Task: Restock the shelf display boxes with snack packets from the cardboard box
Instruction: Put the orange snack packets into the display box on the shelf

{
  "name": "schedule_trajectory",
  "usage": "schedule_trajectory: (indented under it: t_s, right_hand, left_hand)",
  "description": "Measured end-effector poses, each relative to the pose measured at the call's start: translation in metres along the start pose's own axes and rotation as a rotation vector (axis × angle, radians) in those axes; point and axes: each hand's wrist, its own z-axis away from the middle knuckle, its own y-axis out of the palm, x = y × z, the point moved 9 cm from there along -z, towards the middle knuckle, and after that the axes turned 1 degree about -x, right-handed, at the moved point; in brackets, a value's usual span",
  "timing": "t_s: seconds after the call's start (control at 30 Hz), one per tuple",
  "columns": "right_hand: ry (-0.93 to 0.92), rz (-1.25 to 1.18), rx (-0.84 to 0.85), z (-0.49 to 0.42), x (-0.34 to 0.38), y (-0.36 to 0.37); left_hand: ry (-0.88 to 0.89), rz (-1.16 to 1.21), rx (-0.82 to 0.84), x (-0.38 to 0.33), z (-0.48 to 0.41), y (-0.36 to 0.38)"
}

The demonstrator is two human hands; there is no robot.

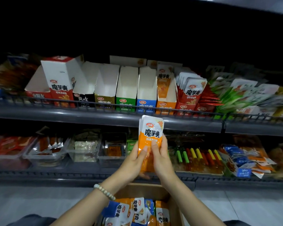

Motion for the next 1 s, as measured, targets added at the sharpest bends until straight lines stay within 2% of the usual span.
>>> schedule_trajectory:
  t_s: [0.2, 0.4, 0.5, 0.63, 0.8, 1.0]
  right_hand:
    - [-0.172, -0.107, -0.019, -0.019, 0.065, -0.004]
    - [-0.311, -0.07, 0.039, -0.027, 0.125, -0.011]
    - [-0.382, 0.105, 0.178, -0.036, 0.167, -0.02]
    - [-0.365, 0.37, 0.379, -0.045, 0.211, -0.023]
    - [-0.293, 0.538, 0.445, -0.066, 0.234, -0.025]
    - [-0.319, 0.568, 0.4, -0.097, 0.243, -0.035]
  left_hand:
    - [0.168, -0.019, -0.053, -0.057, -0.006, -0.005]
    - [0.26, -0.109, -0.058, -0.111, -0.003, -0.008]
    - [0.297, -0.167, -0.053, -0.131, -0.003, -0.013]
    - [0.343, -0.264, 0.009, -0.155, -0.009, -0.012]
    - [0.413, -0.318, 0.053, -0.184, -0.021, -0.005]
    - [0.434, -0.304, 0.067, -0.198, -0.05, -0.002]
